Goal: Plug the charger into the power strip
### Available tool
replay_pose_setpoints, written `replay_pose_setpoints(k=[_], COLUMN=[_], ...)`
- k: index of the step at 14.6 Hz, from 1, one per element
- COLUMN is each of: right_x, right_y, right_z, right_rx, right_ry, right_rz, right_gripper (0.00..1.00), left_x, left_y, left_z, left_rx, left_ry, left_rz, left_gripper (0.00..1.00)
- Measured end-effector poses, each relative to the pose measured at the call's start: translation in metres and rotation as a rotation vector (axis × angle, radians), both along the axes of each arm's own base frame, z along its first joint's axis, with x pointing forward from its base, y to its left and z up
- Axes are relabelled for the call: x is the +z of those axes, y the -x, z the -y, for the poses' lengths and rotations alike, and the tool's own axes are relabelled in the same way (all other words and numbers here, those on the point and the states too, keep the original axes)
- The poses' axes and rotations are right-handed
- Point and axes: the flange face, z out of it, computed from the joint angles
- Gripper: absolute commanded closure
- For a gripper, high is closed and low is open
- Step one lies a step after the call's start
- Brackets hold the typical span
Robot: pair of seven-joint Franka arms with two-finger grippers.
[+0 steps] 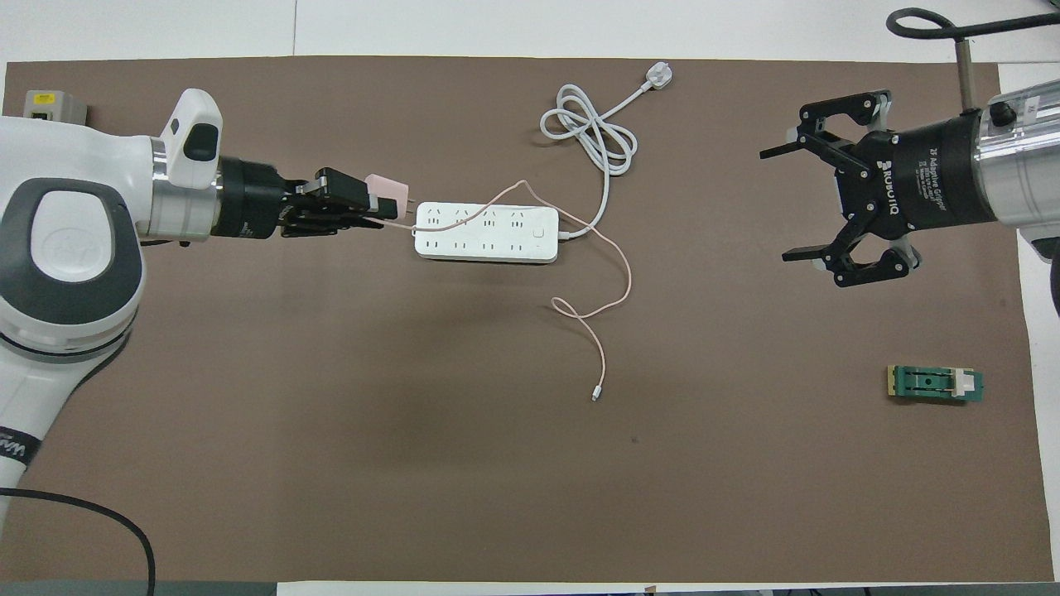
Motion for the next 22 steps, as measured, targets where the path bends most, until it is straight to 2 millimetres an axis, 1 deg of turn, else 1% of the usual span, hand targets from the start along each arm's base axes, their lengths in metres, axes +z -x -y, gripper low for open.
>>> replay_pose_setpoints(k=[1, 2, 4, 6, 9, 12, 15, 18, 20, 22], right_x=[-0.001, -0.003, -0.005, -0.005, -0.004, -0.001, 0.007, 0.024, 0.033, 0.036], right_y=[0.002, 0.004, 0.008, 0.012, 0.016, 0.018, 0.023, 0.033, 0.038, 0.042], right_z=[0.008, 0.017, 0.033, 0.045, 0.064, 0.077, 0.089, 0.101, 0.103, 0.102], right_rx=[0.066, 0.133, 0.292, 0.457, 0.731, 0.976, 1.079, 1.176, 1.206, 1.215], right_ry=[0.03, 0.062, 0.144, 0.228, 0.358, 0.471, 0.501, 0.534, 0.538, 0.524], right_rz=[0.022, 0.045, 0.104, 0.159, 0.24, 0.282, 0.301, 0.267, 0.243, 0.225], right_gripper=[0.0, 0.0, 0.0, 0.0, 0.0, 0.0, 0.0, 0.0, 0.0, 0.0], left_x=[0.009, 0.02, 0.037, 0.045, 0.045, 0.057, 0.064, 0.062, 0.061, 0.062], left_y=[0.005, 0.01, 0.023, 0.032, 0.034, 0.039, 0.045, 0.05, 0.053, 0.056], left_z=[-0.008, -0.012, -0.015, -0.023, -0.04, -0.047, -0.039, -0.031, -0.033, -0.039], left_rx=[-0.025, -0.033, -0.048, -0.055, -0.06, -0.028, 0.096, 0.116, 0.11, 0.107], left_ry=[-0.088, -0.161, -0.264, -0.328, -0.425, -0.508, -0.568, -0.618, -0.63, -0.635], left_rz=[-0.022, -0.04, -0.078, -0.102, -0.097, -0.085, -0.149, -0.177, -0.199, -0.221], left_gripper=[1.0, 1.0, 1.0, 1.0, 1.0, 1.0, 1.0, 1.0, 1.0, 1.0])
